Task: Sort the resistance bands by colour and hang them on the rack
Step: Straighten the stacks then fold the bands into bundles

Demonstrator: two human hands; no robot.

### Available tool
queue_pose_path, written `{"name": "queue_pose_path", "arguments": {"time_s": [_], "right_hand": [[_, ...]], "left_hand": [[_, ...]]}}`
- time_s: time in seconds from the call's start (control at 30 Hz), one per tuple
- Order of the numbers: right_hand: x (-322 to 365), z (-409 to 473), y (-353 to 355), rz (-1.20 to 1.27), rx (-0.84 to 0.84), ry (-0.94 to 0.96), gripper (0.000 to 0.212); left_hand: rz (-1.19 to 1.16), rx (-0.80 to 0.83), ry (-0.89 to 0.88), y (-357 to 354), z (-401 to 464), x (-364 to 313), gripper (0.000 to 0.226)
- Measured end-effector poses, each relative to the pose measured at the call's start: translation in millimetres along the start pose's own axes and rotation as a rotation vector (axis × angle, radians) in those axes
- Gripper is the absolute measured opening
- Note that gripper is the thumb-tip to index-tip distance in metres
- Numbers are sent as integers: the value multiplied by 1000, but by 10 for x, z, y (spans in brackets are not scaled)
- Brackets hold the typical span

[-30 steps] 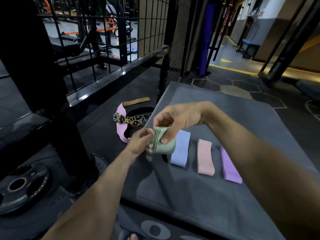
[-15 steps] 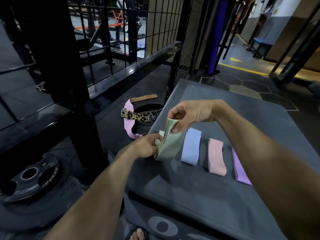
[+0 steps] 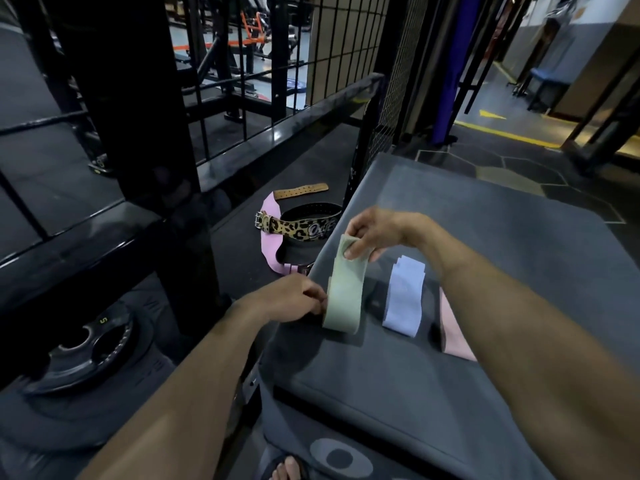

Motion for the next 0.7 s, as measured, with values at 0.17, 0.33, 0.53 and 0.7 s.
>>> {"name": "queue_pose_path", "arguments": {"time_s": [0.17,0.33,0.53,0.7], "right_hand": [[-104,261,-132,-75,-80,-57,16],[-199,382,-170,-152,-119,-122,16],[-223,361,-217,-139,-100,-119,26],[-323,363,-258,-61,-62,-150,30]], "left_hand": [[59,-20,77,-10,-45,-83,26],[-45,-99,127,-13,-52,-39,51],[56,-96,150,-22,-91,-116,51],[243,-89,205,-18,-112,-239,39]]}}
Point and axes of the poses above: each hand's wrist, its own z-axis towards the middle knuckle, its own y-axis out of the back of the hand, x = y × z, the point moved 5 cm from there along z, towards the middle knuckle, and after that the axes turned 13 degrees about -y, right-handed, at the moved point
